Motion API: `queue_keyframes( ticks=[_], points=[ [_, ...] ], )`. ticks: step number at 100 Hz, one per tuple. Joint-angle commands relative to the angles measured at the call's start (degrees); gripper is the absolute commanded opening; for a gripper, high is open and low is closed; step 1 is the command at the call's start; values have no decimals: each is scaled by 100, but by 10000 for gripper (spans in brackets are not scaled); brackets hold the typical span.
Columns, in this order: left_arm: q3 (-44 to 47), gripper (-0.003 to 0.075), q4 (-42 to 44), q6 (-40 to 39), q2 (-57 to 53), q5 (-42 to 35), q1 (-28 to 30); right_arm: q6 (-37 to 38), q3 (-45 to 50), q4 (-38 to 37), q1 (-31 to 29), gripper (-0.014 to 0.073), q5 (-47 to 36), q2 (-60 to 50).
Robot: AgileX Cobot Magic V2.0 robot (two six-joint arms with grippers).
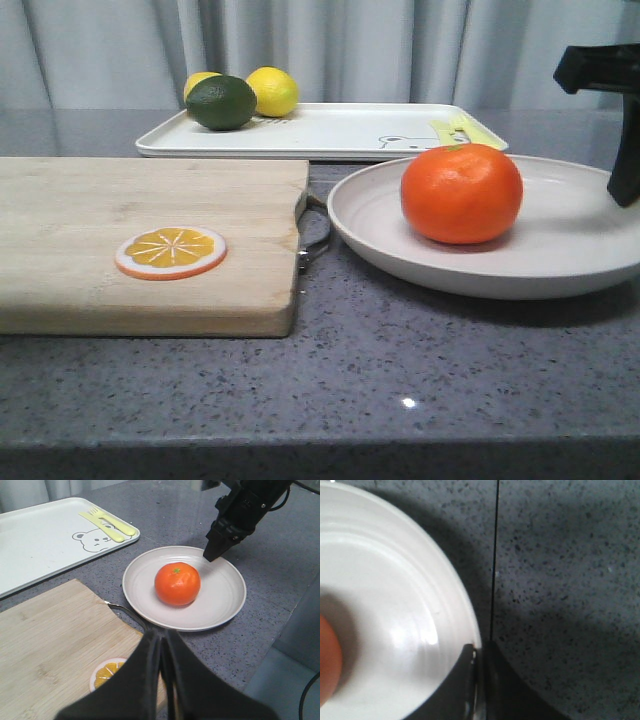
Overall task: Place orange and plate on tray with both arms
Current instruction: 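Lift the plate with the right gripper and lower it onto the tray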
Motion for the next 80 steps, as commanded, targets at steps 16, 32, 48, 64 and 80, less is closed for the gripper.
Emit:
queue_keyframes(
  ticks=[16,32,48,64,80],
  points=[
    [-151,-20,-28,19,-17,-400,11,22,-1002,227,-23,-69,53,-84],
    [-151,-20,-28,19,-17,-411,11,12,-1722,240,-23,-69,171,326],
    [-151,-20,-28,19,-17,-411,11,-122,-2608,484,-23,-69,312,956],
    [-151,-20,-28,19,-17,-411,11,-329,-3715,763,-23,-69,546,1723],
    [-151,-20,-28,19,-17,-411,11,-329,-4999,771,-23,-69,933,2543]
  ],
)
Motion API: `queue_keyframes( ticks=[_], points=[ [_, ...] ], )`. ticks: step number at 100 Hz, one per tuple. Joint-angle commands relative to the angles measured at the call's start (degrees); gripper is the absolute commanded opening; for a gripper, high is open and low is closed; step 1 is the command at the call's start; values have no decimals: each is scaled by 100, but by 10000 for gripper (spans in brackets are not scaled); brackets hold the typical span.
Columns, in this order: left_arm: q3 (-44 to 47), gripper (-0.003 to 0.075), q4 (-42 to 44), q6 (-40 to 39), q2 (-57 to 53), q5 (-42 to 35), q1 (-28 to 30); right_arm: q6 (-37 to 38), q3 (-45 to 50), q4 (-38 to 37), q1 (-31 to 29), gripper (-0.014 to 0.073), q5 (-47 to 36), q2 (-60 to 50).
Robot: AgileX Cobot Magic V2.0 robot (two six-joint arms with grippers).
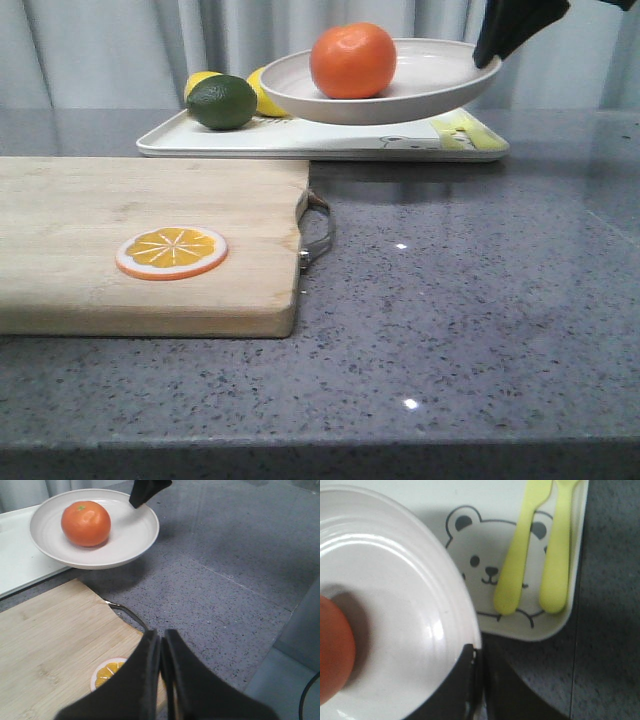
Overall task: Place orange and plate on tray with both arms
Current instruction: 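Lift the plate with the right gripper and lower it onto the tray, then release the plate rim and raise the right gripper away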
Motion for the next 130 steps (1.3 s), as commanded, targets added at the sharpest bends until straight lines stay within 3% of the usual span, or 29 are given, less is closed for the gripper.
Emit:
queue_keyframes(
  ticks=[1,32,53,130],
  points=[
    [-151,-20,-28,19,-17,-411,11,-62,-821,140,-23,-69,-4,117],
    [-151,-20,-28,19,-5,-411,11,-62,-3133,358,-23,-69,533,1576],
    [-151,-20,-28,19,8,-420,11,-62,-4119,431,-23,-69,638,2302],
    [-151,-20,28,19,8,-593,11,-62,-4283,549,-270,-69,289,2803]
  ],
)
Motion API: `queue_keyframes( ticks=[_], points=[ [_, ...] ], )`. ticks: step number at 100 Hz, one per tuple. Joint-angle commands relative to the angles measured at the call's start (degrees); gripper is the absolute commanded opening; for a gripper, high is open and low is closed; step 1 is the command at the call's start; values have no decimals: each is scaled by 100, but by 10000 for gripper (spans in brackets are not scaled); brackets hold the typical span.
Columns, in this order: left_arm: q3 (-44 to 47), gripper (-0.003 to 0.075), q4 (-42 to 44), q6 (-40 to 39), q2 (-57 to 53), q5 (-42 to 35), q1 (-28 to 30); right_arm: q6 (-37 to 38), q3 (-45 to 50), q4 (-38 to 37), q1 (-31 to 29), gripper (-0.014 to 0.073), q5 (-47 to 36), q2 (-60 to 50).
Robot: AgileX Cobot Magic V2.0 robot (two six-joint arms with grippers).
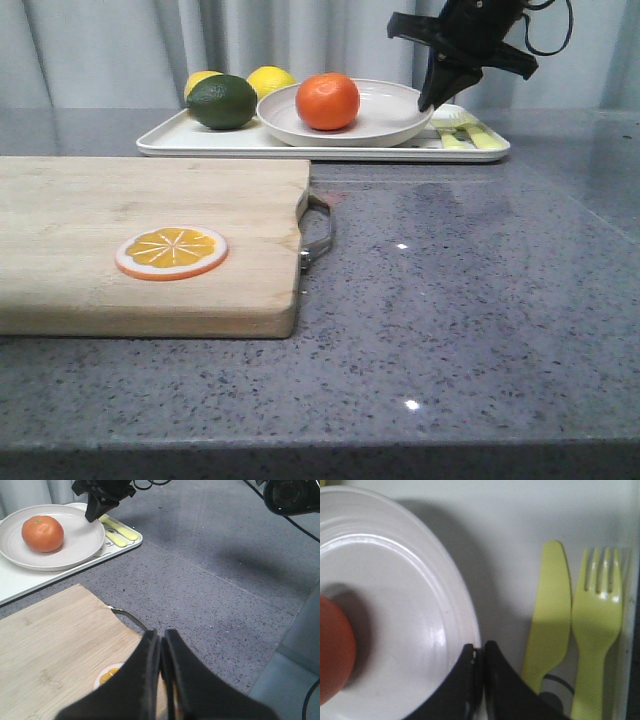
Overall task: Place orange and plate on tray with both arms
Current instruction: 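Release the plate rim and raise the right gripper away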
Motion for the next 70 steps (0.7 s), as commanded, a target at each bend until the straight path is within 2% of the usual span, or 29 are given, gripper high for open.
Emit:
queue_keyframes(
  ticks=[1,13,28,38,60,70],
  points=[
    [-151,-20,-17,19,8,-502,11,-49,-204,178,-27,-69,-324,-410],
    [-151,-20,-17,19,8,-502,11,-49,-204,178,-27,-25,-305,-377],
    [-151,-20,-17,19,8,-502,11,-49,-204,178,-27,150,-260,-371],
    [-151,-20,-17,19,8,-502,11,-49,-204,178,-31,225,-281,-405],
    [-151,-20,-17,19,8,-502,11,-63,-204,73,-38,230,-52,-657],
    [-151,-20,-17,19,8,-491,11,-63,-204,-65,-38,203,241,-822]
  ],
)
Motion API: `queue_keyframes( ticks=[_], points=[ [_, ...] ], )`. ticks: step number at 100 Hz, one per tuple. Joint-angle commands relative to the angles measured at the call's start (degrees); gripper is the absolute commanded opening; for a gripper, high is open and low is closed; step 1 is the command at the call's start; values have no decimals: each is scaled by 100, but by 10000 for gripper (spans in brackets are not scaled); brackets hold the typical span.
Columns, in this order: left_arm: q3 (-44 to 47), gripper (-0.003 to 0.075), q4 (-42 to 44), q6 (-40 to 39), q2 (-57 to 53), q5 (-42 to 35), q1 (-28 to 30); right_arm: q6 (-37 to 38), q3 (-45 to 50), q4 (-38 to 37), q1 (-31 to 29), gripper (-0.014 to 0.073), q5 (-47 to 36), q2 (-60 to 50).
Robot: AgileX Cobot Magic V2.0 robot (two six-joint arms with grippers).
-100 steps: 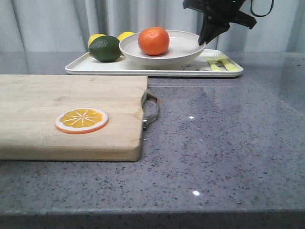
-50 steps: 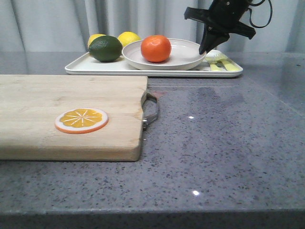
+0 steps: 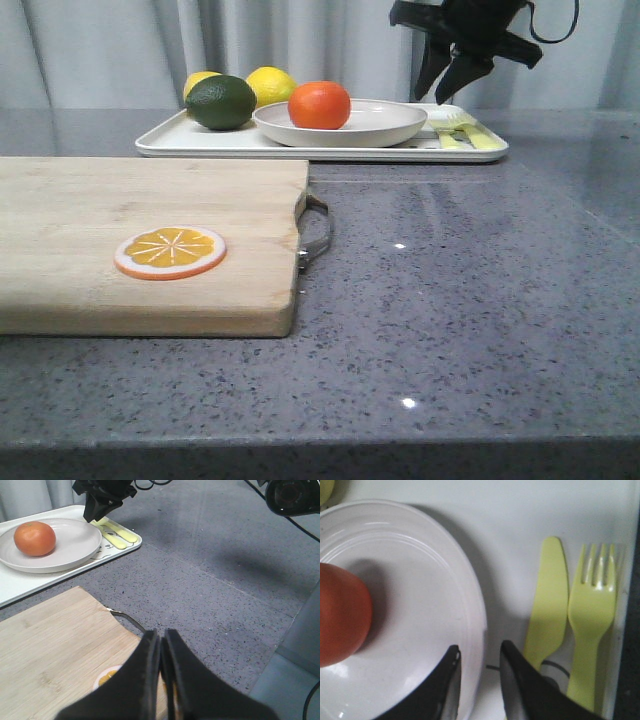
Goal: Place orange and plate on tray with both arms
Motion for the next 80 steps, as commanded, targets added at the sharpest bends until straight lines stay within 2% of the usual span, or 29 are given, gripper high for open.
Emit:
queue_keyframes(
  ticks=[1,21,33,80],
  points=[
    [-151,-20,-17,19,8,-448,11,-63,-204,-56,-38,198,76,-645],
    [-151,-20,-17,19,8,-413,11,-68,-204,-520,-38,1,787,-917],
    [-151,-20,-17,19,8,-413,11,-115,-204,-592,-38,-67,1048,-1082],
    [-151,-20,-17,19,8,-413,11,-221,-148,-577,333,-76,1255,-2134]
  ],
)
